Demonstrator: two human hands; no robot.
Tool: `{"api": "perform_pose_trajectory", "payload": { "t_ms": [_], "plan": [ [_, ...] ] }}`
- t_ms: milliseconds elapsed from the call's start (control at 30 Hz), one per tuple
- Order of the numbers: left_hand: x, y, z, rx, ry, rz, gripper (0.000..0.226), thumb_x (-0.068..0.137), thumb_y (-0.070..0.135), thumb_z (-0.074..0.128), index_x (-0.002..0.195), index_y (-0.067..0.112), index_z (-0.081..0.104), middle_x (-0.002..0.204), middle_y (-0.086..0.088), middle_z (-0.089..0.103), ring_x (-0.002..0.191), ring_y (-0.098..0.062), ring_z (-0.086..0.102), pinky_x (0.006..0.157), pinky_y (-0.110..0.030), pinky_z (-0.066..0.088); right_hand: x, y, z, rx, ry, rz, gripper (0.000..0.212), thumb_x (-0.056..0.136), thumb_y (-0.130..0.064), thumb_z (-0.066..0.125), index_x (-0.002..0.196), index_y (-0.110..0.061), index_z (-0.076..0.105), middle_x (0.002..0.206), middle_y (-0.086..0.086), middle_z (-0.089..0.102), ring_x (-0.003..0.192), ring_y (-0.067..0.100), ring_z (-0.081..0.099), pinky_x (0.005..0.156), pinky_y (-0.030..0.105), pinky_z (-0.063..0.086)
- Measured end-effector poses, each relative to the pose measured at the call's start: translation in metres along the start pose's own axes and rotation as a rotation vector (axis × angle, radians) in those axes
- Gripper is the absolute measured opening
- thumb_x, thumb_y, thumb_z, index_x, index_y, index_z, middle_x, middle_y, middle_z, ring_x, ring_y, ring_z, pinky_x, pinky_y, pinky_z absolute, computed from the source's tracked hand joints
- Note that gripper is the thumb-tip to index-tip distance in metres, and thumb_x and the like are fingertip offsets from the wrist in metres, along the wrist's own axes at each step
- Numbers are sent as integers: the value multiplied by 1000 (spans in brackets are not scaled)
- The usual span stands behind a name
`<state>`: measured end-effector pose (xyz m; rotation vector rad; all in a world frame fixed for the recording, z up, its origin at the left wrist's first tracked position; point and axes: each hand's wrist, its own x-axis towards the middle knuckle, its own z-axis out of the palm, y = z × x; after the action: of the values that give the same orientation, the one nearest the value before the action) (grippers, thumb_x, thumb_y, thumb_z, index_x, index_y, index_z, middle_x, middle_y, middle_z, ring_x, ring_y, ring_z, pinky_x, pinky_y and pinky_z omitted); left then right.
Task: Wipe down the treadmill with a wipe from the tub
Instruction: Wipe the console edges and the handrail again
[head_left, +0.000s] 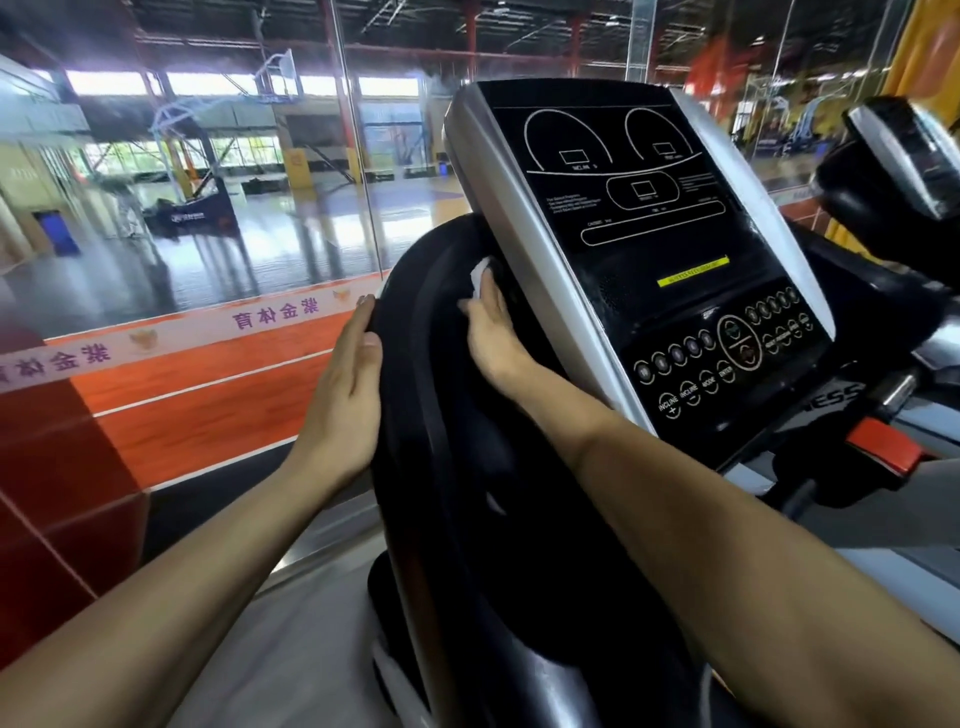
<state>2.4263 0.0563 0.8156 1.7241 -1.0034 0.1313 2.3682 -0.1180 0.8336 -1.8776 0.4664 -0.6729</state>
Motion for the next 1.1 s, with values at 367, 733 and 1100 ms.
{"api": "perform_pose_trajectory", "payload": {
  "t_ms": [367,733,1100],
  "plan": [
    [-2,4,4,-1,40,-10,48,113,29,27,159,20,30,165,7,30,151,-5,24,120,-17,15,-49,48,-5,-360,-261,-174,58,111,-29,29,161,-17,3,167,-8,-9,152,4,-12,125,29,-8],
    [-7,10,4,-3,25,-49,48,113,31,25,160,24,28,165,10,29,150,-3,24,119,-17,16,-73,80,-6,-435,-388,-261,61,104,-23,39,160,-20,14,163,-9,6,152,8,-2,125,28,-7],
    [-37,25,-7,334,-233,340,49,102,31,37,150,28,48,166,9,26,157,-8,1,127,-29,1,-88,95,-32,-734,-261,130,75,99,-4,47,159,1,1,167,19,-3,156,33,1,127,40,7]
  ]
}}
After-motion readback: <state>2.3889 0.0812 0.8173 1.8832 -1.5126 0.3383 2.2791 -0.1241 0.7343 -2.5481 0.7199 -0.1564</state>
